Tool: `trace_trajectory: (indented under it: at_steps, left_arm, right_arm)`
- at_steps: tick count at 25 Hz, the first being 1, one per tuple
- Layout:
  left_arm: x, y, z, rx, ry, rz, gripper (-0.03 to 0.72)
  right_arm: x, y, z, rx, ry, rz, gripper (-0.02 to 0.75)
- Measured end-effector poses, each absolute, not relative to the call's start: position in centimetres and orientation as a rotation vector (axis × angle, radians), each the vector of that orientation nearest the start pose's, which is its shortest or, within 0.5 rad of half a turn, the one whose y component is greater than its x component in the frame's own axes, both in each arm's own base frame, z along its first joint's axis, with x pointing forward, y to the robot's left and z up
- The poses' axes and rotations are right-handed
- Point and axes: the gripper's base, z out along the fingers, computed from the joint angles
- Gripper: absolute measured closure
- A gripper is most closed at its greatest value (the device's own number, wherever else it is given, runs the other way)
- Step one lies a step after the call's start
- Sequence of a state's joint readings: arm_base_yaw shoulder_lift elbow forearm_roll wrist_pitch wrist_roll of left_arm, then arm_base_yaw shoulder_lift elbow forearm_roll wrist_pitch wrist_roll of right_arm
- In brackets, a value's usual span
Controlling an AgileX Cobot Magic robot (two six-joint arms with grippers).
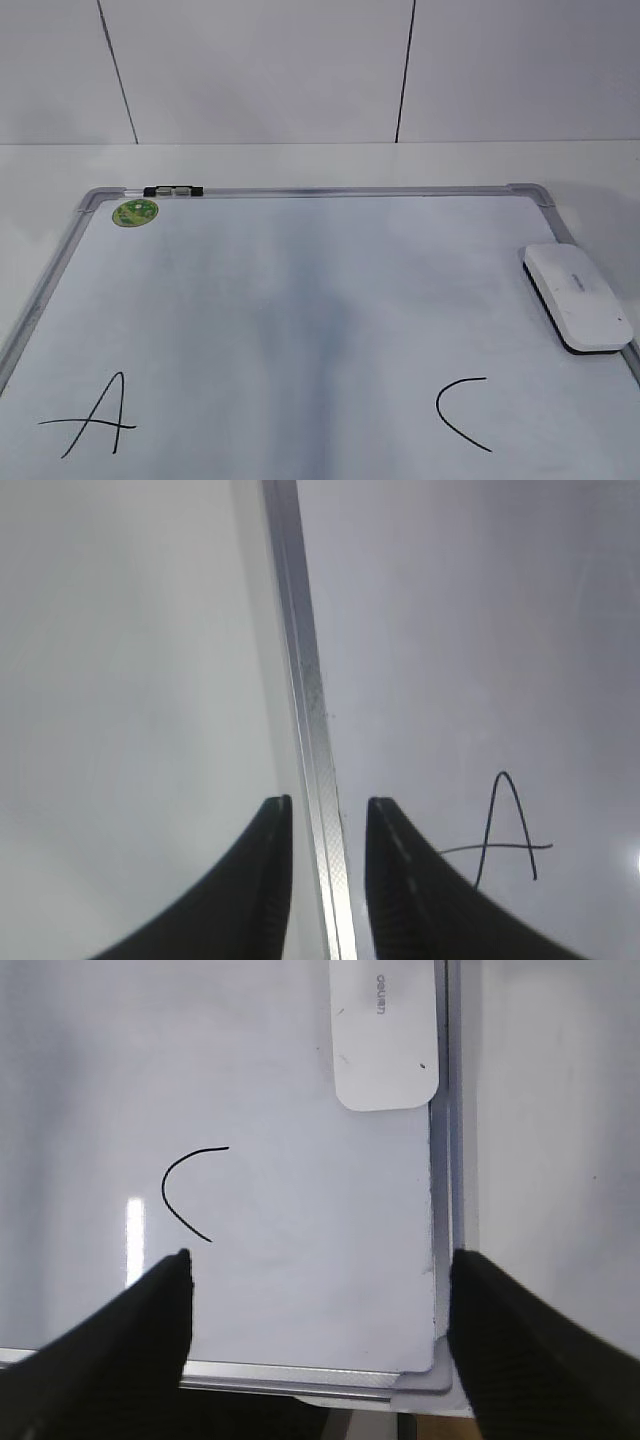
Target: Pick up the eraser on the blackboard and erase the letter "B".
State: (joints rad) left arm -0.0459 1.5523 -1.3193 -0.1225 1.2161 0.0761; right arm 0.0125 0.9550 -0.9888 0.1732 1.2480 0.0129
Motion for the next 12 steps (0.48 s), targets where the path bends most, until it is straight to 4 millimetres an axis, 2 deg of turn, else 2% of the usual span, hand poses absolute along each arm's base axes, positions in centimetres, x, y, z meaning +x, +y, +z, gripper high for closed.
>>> trace_trajectory:
  at_steps: [7,12]
  left_arm:
    - [24.2,-2.2,33.4,0.139,2.816,-0.165,0.49]
    - [19.3,-1.9,35.0,0.15,2.726,-0.16,0.49]
  right_arm:
    - [9.6,1.6,37.2,0.013,2.477,0.245,0.143]
    - [5.6,1.0,38.2,-0.011,2.331,0.142,0.148]
